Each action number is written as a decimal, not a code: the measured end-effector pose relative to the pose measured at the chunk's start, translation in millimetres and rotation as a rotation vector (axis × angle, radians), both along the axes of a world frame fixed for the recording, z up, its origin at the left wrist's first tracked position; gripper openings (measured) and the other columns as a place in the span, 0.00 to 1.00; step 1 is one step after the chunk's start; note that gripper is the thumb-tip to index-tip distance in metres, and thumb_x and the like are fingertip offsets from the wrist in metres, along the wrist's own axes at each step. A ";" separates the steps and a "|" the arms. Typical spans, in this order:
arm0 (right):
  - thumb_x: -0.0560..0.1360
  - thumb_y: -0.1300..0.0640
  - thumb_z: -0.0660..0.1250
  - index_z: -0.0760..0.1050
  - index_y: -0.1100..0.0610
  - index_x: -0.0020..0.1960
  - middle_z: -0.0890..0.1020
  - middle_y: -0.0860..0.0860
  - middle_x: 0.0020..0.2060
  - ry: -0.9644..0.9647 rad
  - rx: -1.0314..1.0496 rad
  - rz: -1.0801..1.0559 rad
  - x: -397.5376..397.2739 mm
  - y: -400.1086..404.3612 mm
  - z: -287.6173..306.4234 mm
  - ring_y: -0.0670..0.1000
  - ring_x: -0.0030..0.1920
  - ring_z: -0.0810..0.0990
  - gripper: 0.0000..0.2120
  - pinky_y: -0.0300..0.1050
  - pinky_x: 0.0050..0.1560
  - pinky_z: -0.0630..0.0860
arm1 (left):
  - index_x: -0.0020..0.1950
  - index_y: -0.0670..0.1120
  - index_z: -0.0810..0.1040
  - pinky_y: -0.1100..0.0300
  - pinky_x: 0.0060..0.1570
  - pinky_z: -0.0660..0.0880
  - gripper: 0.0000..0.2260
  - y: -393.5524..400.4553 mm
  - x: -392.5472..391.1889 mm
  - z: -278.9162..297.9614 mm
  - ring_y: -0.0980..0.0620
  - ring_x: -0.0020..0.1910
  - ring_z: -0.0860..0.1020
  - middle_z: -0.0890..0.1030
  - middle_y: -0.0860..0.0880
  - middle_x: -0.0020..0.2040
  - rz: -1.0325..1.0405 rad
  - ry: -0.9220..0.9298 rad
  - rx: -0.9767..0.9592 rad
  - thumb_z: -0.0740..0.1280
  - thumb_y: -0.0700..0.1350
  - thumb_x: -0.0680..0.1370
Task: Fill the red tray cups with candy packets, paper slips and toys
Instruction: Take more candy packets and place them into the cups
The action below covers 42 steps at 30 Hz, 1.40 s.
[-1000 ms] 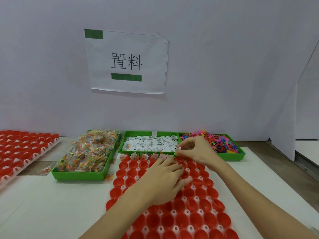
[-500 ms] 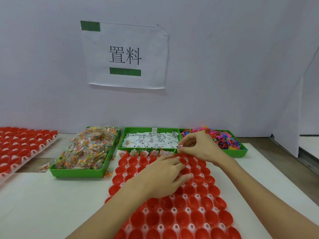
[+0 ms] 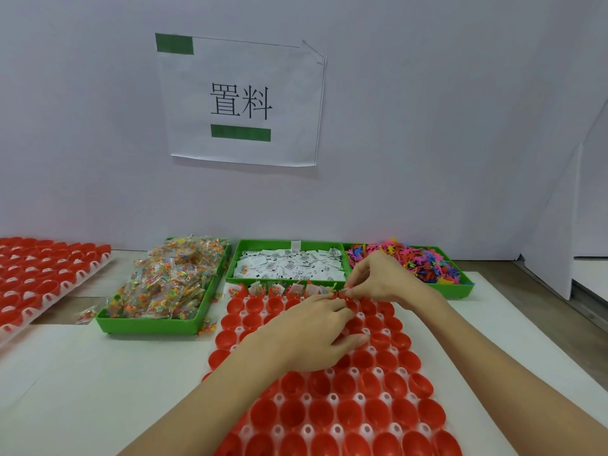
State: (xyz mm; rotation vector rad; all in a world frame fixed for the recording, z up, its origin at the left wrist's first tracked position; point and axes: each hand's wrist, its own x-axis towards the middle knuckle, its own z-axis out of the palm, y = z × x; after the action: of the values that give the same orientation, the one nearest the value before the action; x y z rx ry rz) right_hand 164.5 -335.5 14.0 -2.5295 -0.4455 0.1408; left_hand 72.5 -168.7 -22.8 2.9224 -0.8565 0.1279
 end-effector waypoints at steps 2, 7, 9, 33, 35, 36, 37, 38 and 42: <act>0.72 0.59 0.79 0.87 0.57 0.46 0.86 0.52 0.45 0.049 -0.008 -0.028 1.3 3.4 4.2 0.50 0.48 0.85 0.03 0.47 0.54 0.82 | 0.71 0.42 0.74 0.58 0.75 0.56 0.28 -0.2 1.1 -0.9 0.48 0.69 0.73 0.78 0.46 0.67 0.003 0.001 0.002 0.52 0.62 0.85; 0.74 0.58 0.77 0.87 0.56 0.49 0.85 0.48 0.41 0.088 -0.146 0.022 3.6 7.8 13.0 0.46 0.42 0.82 0.04 0.40 0.43 0.78 | 0.71 0.43 0.74 0.54 0.75 0.61 0.29 0.3 2.5 -1.1 0.48 0.69 0.72 0.78 0.47 0.68 0.013 0.014 0.016 0.51 0.63 0.85; 0.74 0.57 0.77 0.88 0.56 0.47 0.86 0.49 0.38 0.113 -0.126 0.046 4.6 4.0 16.7 0.45 0.39 0.82 0.04 0.37 0.38 0.77 | 0.71 0.43 0.74 0.53 0.75 0.62 0.28 0.0 2.4 -0.4 0.47 0.69 0.72 0.77 0.47 0.68 0.017 0.012 0.027 0.52 0.63 0.85; 0.80 0.53 0.69 0.86 0.56 0.55 0.86 0.48 0.48 -0.168 -0.057 0.038 -0.8 -16.3 9.0 0.42 0.46 0.81 0.10 0.37 0.48 0.78 | 0.71 0.43 0.76 0.56 0.75 0.58 0.28 1.7 2.5 5.2 0.49 0.71 0.70 0.75 0.49 0.71 -0.021 -0.069 0.009 0.53 0.62 0.85; 0.81 0.53 0.68 0.85 0.56 0.57 0.86 0.49 0.50 -0.190 0.008 0.000 -7.8 -19.3 13.0 0.45 0.50 0.82 0.10 0.42 0.55 0.79 | 0.74 0.45 0.74 0.57 0.76 0.56 0.27 4.6 -3.0 11.4 0.51 0.73 0.68 0.74 0.50 0.73 -0.012 -0.081 -0.038 0.53 0.61 0.85; 0.81 0.54 0.68 0.85 0.55 0.58 0.86 0.49 0.51 -0.211 0.048 -0.017 -13.0 -20.8 14.2 0.45 0.50 0.82 0.10 0.40 0.55 0.78 | 0.74 0.46 0.74 0.58 0.76 0.57 0.26 7.5 -7.2 14.9 0.53 0.73 0.68 0.74 0.51 0.73 -0.009 -0.095 -0.078 0.53 0.61 0.86; 0.82 0.55 0.67 0.84 0.55 0.58 0.86 0.48 0.51 -0.236 0.092 -0.031 -19.2 -22.5 14.6 0.44 0.50 0.81 0.10 0.37 0.53 0.76 | 0.73 0.47 0.75 0.59 0.76 0.59 0.24 12.2 -12.5 18.3 0.54 0.72 0.70 0.75 0.53 0.72 0.000 -0.110 -0.132 0.53 0.60 0.86; 0.82 0.55 0.67 0.84 0.54 0.58 0.86 0.47 0.50 -0.259 0.142 -0.043 -26.8 -24.7 14.3 0.43 0.50 0.82 0.09 0.33 0.51 0.74 | 0.72 0.48 0.77 0.61 0.74 0.62 0.22 18.9 -18.7 21.3 0.56 0.70 0.72 0.77 0.54 0.70 0.016 -0.124 -0.197 0.54 0.58 0.86; 0.81 0.57 0.67 0.84 0.51 0.54 0.86 0.44 0.40 -0.240 0.377 -0.070 -65.1 -33.4 6.4 0.41 0.45 0.84 0.07 0.37 0.51 0.78 | 0.66 0.49 0.80 0.60 0.65 0.72 0.13 68.5 -43.1 19.5 0.59 0.61 0.76 0.80 0.57 0.62 0.236 -0.254 -0.432 0.61 0.47 0.86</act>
State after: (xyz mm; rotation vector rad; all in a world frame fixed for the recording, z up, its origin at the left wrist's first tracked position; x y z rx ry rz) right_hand 99.3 -368.9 20.5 -2.1912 -0.4303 -0.2545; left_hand 29.4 -100.2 -3.2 2.6115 -0.4324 0.6275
